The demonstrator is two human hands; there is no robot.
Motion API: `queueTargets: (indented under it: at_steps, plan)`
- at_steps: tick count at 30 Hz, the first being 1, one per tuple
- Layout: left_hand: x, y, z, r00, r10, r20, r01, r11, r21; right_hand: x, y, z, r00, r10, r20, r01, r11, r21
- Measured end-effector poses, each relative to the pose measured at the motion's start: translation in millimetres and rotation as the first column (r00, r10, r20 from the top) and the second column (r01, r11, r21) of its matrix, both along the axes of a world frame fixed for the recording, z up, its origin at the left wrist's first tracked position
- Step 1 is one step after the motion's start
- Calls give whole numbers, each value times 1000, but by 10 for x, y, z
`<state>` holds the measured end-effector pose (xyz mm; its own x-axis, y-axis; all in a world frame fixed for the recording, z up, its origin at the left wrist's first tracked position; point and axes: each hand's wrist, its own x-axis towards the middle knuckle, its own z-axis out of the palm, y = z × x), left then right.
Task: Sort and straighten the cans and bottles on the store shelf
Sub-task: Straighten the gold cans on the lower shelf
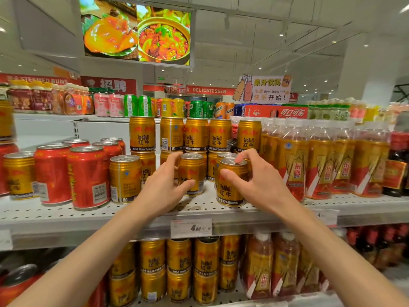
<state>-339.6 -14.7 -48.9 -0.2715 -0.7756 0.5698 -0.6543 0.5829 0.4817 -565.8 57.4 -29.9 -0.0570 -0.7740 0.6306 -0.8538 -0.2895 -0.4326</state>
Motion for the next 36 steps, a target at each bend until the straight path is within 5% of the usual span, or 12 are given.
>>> queueTargets:
  at_steps: [9,18,28,32,36]
  plan:
    - [-268,-93,-16,997,-82,10,82,996,-20,-108,53,4,992,-103,-74,96,991,-97]
    - [-249,-25,-21,994,-97,40,97,995,0,-32,56,-193,995,-78,65,87,984,-155]
    - [69,631,-210,897,-247,-366,271,963,14,114,535,-520,841,88,534,-77,996,-44]
    - [336,941,-462,853,-247,-460,318,944,83,277,758,-776,744,152,650,-127,988,-86]
    - [656,1063,-827,830,-167,-531,297,940,168,547,829,-1119,740,125,661,-214,975,55]
